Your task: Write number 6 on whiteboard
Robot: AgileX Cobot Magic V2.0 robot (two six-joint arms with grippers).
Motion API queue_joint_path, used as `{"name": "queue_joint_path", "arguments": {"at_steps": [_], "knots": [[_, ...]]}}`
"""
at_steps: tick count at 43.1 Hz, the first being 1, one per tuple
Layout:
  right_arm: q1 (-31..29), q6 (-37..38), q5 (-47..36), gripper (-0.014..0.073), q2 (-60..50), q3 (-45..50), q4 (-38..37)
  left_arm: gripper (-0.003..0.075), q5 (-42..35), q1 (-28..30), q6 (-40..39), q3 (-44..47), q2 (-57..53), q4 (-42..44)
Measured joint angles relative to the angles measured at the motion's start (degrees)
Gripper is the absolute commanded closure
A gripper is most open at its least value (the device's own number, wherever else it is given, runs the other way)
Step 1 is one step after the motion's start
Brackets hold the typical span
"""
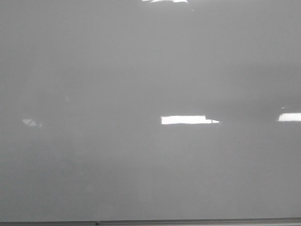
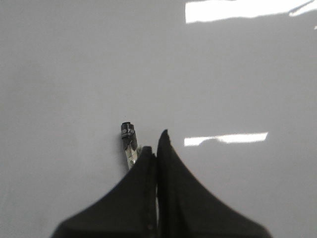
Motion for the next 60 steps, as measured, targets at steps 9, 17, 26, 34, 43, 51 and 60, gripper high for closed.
{"name": "queue_joint_path", "arguments": {"at_steps": [9,17,26,34,43,51,60], "knots": [[0.0,0.0,0.3,0.0510,4.6,-0.8,0.1,0.0665,1.7,0.0,0.0,-0.7,3.0,0.3],[0.0,0.0,0.3,0.0052,4.7,-0.8,0.3,0.0203,1.8,0.0,0.0,-0.6,3.0,-2.5],[0.0,0.0,0.3,-0.0049,4.7,-0.8,0.3,0.0074,1.7,0.0,0.0,-0.6,3.1,-3.7],[0.0,0.0,0.3,-0.0049,4.7,-0.8,0.3,0.0083,3.6,0.3,-0.8,-2.0,8.6,-3.7],[0.0,0.0,-0.1,-0.0049,4.7,-0.8,0.4,0.0083,5.3,3.9,-1.5,-8.9,28.8,-3.7],[0.0,0.0,-0.1,-0.0049,4.7,-0.8,0.4,0.0084,3.9,5.3,-1.6,-15.9,47.8,-4.1],[0.0,0.0,-0.2,-0.0049,4.7,-0.8,0.4,0.0087,-4.1,5.3,-1.6,-19.6,62.0,-4.2]]}}
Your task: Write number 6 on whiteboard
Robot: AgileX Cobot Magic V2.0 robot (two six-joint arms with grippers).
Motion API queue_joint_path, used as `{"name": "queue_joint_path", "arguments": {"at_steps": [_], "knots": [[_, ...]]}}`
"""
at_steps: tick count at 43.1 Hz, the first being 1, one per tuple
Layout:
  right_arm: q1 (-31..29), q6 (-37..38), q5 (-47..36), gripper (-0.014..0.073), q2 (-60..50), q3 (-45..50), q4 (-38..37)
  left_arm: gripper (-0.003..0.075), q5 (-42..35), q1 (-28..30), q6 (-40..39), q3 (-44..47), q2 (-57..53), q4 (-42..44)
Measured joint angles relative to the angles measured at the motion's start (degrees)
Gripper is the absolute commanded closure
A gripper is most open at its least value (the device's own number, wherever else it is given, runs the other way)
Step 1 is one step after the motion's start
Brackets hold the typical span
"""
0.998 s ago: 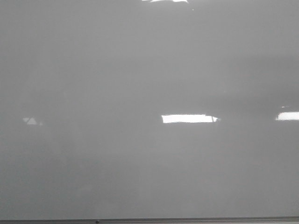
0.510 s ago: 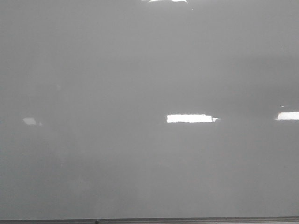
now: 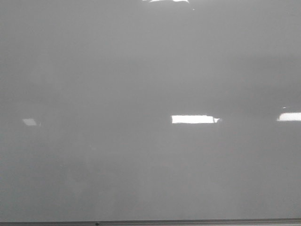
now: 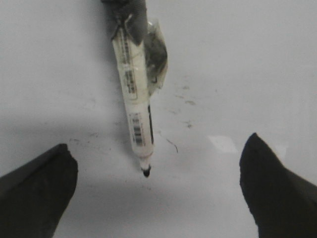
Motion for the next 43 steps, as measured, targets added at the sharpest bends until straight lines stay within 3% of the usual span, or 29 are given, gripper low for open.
{"name": "queue_joint_path", "arguments": {"at_steps": [18,22,31,38,43], "knots": [[0.0,0.0,0.0,-0.0049,0.0,0.0,0.0,0.0343,-13.9,0.0,-0.1,-0.4,9.5,0.0],[0.0,0.0,0.0,-0.0049,0.0,0.0,0.0,0.0440,-14.1,0.0,-0.1,-0.4,10.0,-0.1],[0.0,0.0,0.0,-0.0049,0.0,0.0,0.0,0.0737,-14.2,0.0,-0.1,-0.4,10.5,-0.2],[0.0,0.0,0.0,-0.0049,0.0,0.0,0.0,0.0741,-13.2,0.0,-0.1,-0.5,9.9,0.1],[0.0,0.0,0.2,-0.0049,0.0,0.0,0.0,0.0741,-6.6,-0.2,-0.1,-0.7,7.6,1.6]]}}
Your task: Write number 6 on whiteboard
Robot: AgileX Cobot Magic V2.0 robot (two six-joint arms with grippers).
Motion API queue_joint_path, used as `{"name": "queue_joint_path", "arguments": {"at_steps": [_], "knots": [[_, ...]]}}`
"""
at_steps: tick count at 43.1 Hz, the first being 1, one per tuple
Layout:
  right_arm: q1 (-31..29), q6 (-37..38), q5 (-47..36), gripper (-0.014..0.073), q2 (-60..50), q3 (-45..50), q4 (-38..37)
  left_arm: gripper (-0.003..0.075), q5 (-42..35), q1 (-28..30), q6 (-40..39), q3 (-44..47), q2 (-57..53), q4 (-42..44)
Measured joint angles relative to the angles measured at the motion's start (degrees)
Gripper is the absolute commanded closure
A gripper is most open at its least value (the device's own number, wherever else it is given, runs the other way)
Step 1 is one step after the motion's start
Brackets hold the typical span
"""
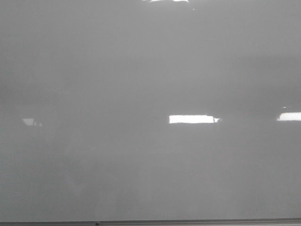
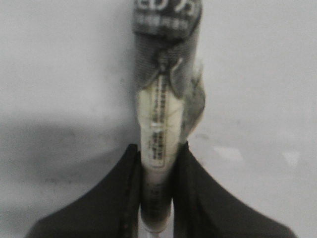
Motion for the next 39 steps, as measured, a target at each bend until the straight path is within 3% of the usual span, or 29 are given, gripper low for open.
{"name": "queue_joint_path", "arguments": {"at_steps": [9,18,28,39], "knots": [[0.4,-0.6,3.2,-0.0049,1.1,-1.0,0.0,0.0741,23.1,-7.0,3.5,-5.3,-7.1,1.9],[5.4,-8.5,9.6,-0.0049,10.6,-6.6,1.1,0.0741,44.3,-22.9,16.0,-13.3,-7.6,1.9],[17.2,-19.2,18.8,-0.0049,23.6,-14.9,4.0,0.0741,49.6,-40.9,33.6,-15.8,-7.6,1.9],[33.5,-26.3,21.0,-0.0049,35.9,-23.6,4.6,0.0741,48.8,-52.9,37.5,-15.8,-7.6,1.9]]}}
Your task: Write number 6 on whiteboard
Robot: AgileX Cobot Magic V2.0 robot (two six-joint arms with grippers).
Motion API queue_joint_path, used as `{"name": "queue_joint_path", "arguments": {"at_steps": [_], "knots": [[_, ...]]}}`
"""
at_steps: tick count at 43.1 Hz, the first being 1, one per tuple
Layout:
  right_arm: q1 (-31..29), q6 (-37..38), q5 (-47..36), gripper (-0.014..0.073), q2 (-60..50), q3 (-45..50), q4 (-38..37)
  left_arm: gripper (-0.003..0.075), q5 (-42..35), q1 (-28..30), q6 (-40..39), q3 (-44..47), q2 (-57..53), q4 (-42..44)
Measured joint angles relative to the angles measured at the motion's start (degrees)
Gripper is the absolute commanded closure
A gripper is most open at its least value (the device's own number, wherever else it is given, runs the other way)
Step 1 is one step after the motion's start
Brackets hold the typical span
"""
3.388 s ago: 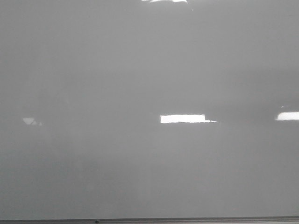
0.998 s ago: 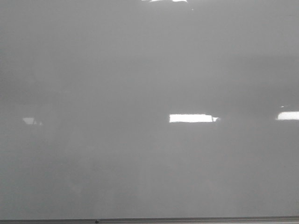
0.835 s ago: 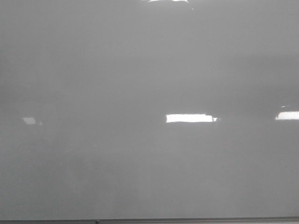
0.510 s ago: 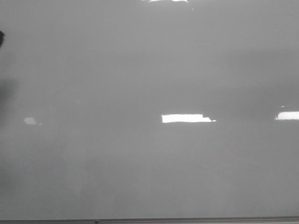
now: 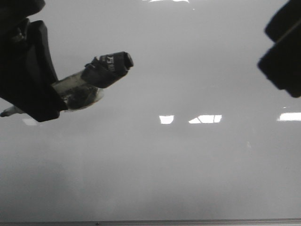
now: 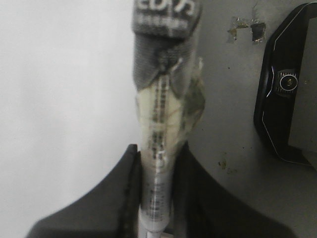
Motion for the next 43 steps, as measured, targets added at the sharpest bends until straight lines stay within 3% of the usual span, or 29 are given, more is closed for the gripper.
{"name": "queue_joint_path", "arguments": {"at_steps": [9,21,33,43], "knots": [[8.7,-1.7,-0.5,-0.0049,9.6,-6.9,0.0,0.0741,-2.0,-3.9,0.2,0.0,0.0,0.0],[12.8,-1.8,-3.4,-0.0041,15.0,-10.5,0.2,0.0741,-3.6,-4.0,0.2,0.0,0.0,0.0],[13.1,-1.9,-4.4,0.0205,16.2,-10.6,0.2,0.0741,-5.6,-4.0,0.2,0.0,0.0,-1.1],[13.1,-1.9,-5.5,0.0233,17.5,-10.8,0.2,0.0740,-7.0,-4.9,0.3,0.0,-2.8,-1.6]]}}
